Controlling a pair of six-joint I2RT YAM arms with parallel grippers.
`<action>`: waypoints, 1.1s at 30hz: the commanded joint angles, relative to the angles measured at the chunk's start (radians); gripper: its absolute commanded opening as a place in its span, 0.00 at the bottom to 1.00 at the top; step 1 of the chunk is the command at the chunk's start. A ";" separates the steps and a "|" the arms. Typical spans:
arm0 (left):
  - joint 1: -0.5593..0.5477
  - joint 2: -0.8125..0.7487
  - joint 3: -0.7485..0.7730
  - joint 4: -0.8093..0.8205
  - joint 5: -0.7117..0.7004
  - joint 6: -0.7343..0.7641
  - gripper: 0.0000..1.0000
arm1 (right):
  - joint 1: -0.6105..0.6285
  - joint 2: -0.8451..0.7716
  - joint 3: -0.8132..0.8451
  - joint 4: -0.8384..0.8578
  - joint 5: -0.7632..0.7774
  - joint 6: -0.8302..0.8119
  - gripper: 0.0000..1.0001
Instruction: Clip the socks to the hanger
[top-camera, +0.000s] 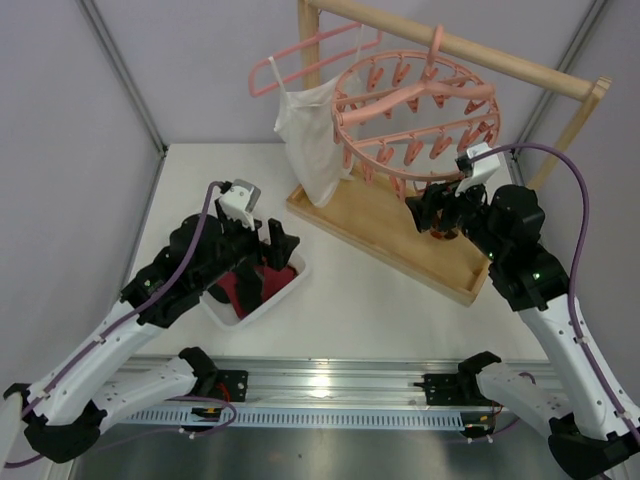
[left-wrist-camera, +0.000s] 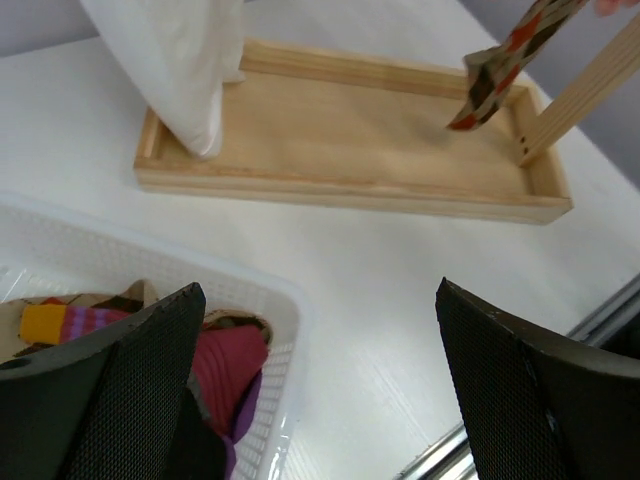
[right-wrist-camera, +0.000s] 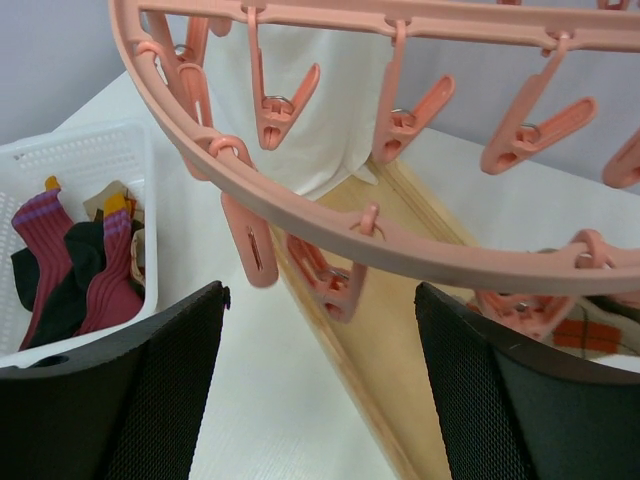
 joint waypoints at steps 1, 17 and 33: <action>0.037 -0.030 -0.072 0.042 -0.002 0.056 1.00 | -0.003 0.023 0.013 0.063 -0.025 -0.009 0.79; 0.115 -0.046 -0.152 0.022 -0.067 0.087 0.99 | 0.017 0.075 0.010 0.141 0.033 -0.017 0.75; 0.138 -0.043 -0.150 0.022 -0.007 0.066 0.99 | 0.076 0.102 0.019 0.161 0.064 -0.058 0.74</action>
